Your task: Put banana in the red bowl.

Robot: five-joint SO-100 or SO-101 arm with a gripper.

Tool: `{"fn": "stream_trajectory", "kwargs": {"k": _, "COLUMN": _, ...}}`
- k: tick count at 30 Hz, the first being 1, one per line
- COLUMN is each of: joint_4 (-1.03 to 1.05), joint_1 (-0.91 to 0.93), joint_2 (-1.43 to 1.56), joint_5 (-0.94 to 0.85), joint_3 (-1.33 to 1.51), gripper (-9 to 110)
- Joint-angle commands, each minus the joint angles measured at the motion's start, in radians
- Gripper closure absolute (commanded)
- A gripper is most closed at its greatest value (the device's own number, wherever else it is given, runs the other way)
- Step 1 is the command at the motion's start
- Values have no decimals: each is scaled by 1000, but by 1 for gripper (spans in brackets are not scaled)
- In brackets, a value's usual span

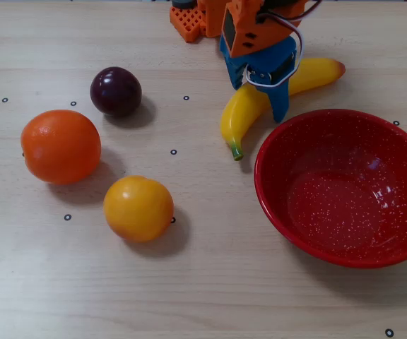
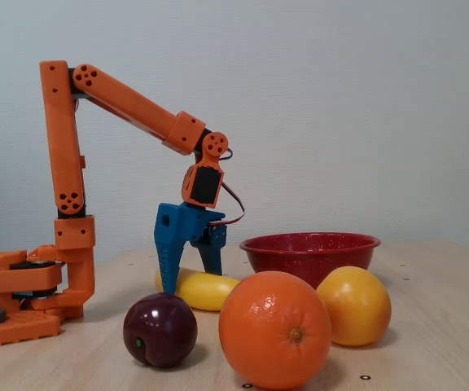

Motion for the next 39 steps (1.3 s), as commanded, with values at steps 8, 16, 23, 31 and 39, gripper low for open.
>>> {"fn": "stream_trajectory", "kwargs": {"k": 8, "joint_4": 8, "joint_1": -18, "joint_2": -48, "joint_5": -25, "joint_3": -14, "gripper": 69}}
{"fn": "stream_trajectory", "kwargs": {"k": 16, "joint_4": 25, "joint_1": -84, "joint_2": 2, "joint_5": -9, "joint_3": 23, "gripper": 69}}
{"fn": "stream_trajectory", "kwargs": {"k": 23, "joint_4": 26, "joint_1": -130, "joint_2": 44, "joint_5": -8, "joint_3": 78, "gripper": 69}}
{"fn": "stream_trajectory", "kwargs": {"k": 31, "joint_4": 12, "joint_1": -186, "joint_2": 64, "joint_5": -8, "joint_3": 123, "gripper": 69}}
{"fn": "stream_trajectory", "kwargs": {"k": 39, "joint_4": -9, "joint_1": -184, "joint_2": 60, "joint_5": -14, "joint_3": 155, "gripper": 82}}
